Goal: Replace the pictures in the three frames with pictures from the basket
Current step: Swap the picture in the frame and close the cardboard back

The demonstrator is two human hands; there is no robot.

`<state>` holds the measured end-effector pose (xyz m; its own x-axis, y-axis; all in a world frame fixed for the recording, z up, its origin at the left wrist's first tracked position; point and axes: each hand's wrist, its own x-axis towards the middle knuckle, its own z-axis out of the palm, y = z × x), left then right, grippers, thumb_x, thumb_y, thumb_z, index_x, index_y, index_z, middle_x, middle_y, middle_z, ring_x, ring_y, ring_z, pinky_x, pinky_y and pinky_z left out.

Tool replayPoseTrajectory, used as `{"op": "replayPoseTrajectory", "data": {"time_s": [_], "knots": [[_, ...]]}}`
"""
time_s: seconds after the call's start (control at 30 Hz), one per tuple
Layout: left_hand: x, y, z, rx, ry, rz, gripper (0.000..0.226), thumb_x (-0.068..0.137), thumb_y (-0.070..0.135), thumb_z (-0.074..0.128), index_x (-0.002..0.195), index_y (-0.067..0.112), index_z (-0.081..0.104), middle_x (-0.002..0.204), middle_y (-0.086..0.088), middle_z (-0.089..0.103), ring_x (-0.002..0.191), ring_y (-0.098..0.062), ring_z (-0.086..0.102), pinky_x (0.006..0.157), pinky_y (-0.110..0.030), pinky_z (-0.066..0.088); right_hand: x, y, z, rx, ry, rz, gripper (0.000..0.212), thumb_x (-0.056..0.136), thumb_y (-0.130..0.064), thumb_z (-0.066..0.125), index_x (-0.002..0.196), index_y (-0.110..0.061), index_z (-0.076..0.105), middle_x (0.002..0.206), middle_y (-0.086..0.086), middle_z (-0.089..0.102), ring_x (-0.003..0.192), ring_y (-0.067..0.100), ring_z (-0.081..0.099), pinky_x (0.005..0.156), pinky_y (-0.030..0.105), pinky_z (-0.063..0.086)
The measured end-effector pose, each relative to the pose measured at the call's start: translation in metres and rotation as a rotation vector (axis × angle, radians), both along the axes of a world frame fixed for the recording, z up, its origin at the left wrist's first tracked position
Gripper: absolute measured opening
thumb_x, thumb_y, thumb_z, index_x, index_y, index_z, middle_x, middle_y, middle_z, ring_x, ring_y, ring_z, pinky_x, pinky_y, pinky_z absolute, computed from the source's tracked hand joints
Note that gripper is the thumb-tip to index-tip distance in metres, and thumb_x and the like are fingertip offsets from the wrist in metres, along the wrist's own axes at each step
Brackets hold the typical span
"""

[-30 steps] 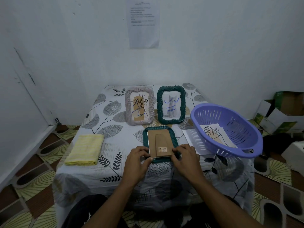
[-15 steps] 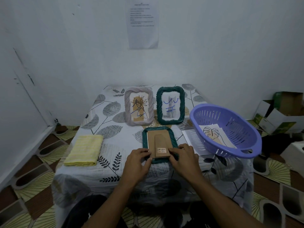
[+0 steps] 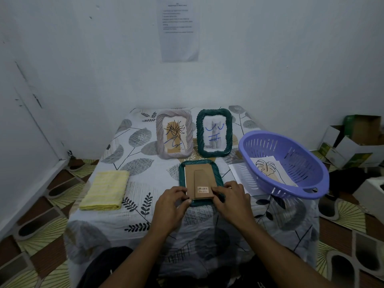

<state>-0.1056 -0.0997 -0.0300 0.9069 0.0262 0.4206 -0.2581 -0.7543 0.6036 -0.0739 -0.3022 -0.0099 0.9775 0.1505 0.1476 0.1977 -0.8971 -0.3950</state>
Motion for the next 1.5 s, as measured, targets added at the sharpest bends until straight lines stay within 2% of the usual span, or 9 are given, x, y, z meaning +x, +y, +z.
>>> {"op": "replayPoseTrajectory", "data": {"time_s": [0.27,0.5,0.73,0.83,0.9,1.03,1.17,1.37,1.5], "knots": [[0.004,0.0,0.007,0.063,0.014,0.004,0.023,0.086,0.037,0.058,0.099,0.02,0.066,0.104,0.005,0.063,0.095,-0.013,0.054,0.082,-0.031,0.045,0.005,-0.004,0.005,0.128,0.047,0.022,0.034,0.092,-0.026,0.05,0.124,-0.032,0.061,0.119,0.001,0.056,0.112,0.02,0.047,0.089,0.036,0.043],[0.049,-0.031,0.036,0.17,0.162,-0.005,0.044,0.094,0.045,0.046,0.126,0.017,0.057,0.126,-0.007,0.057,0.114,-0.024,0.049,0.097,-0.038,0.041,0.035,0.004,0.024,0.347,0.08,-0.129,0.034,0.095,-0.01,0.041,0.124,-0.017,0.058,0.112,0.014,0.066,0.096,0.028,0.06,0.077,0.032,0.047],[0.068,-0.058,0.062,0.114,0.467,0.1,0.086,0.077,0.078,0.043,0.14,0.019,0.038,0.146,-0.01,0.033,0.133,-0.034,0.029,0.108,-0.046,0.031,0.044,0.015,0.052,1.13,0.299,-0.216,0.027,0.103,-0.018,0.033,0.112,-0.013,0.058,0.096,0.01,0.068,0.086,0.02,0.063,0.072,0.033,0.053],[0.07,-0.048,0.071,-0.15,0.429,0.111,0.091,0.064,0.064,0.065,0.14,0.02,0.039,0.144,-0.006,0.041,0.13,-0.029,0.04,0.105,-0.048,0.038,0.046,0.019,0.068,1.269,0.359,-0.134,0.031,0.106,-0.026,0.029,0.11,-0.016,0.058,0.099,0.008,0.073,0.095,0.02,0.065,0.076,0.034,0.049],[0.066,-0.042,0.078,-0.476,0.366,0.086,0.068,0.072,0.039,0.071,0.133,0.021,0.048,0.132,-0.003,0.053,0.118,-0.022,0.053,0.098,-0.043,0.047,0.048,0.022,0.075,1.234,0.341,-0.062,0.033,0.106,-0.028,0.028,0.112,-0.018,0.058,0.102,0.005,0.073,0.1,0.017,0.064,0.08,0.037,0.046],[0.057,-0.027,0.086,-1.109,0.334,-0.089,0.017,0.084,0.012,0.055,0.1,0.012,0.062,0.104,-0.015,0.063,0.089,-0.029,0.061,0.079,-0.042,0.051,0.056,0.03,0.077,1.099,0.329,-0.105,0.02,0.103,-0.03,0.04,0.108,-0.021,0.057,0.114,0.002,0.062,0.102,0.018,0.056,0.084,0.036,0.042],[0.046,-0.017,0.079,-1.477,0.453,-0.152,0.028,0.084,0.006,0.044,0.103,0.003,0.064,0.099,-0.022,0.066,0.082,-0.034,0.062,0.079,-0.045,0.052,0.061,0.039,0.067,1.147,0.484,-0.182,0.031,0.099,-0.03,0.049,0.127,-0.019,0.048,0.118,0.004,0.058,0.105,0.027,0.06,0.088,0.048,0.051],[0.04,0.004,0.072,-1.225,0.391,-0.12,0.037,0.087,-0.006,0.037,0.112,0.01,0.059,0.099,-0.021,0.064,0.079,-0.031,0.059,0.068,-0.039,0.05,0.06,0.032,0.062,1.314,0.491,-0.233,0.029,0.097,-0.006,0.052,0.126,-0.006,0.058,0.11,0.013,0.066,0.088,0.027,0.062,0.069,0.039,0.05],[0.043,0.008,0.067,-0.997,0.42,-0.085,0.023,0.098,0.014,0.044,0.115,0.017,0.06,0.105,-0.012,0.071,0.09,-0.029,0.068,0.078,-0.042,0.056,0.057,0.033,0.066,1.333,0.462,-0.199,0.023,0.098,-0.007,0.051,0.118,-0.01,0.06,0.1,0.014,0.069,0.077,0.025,0.062,0.062,0.034,0.05]]}}
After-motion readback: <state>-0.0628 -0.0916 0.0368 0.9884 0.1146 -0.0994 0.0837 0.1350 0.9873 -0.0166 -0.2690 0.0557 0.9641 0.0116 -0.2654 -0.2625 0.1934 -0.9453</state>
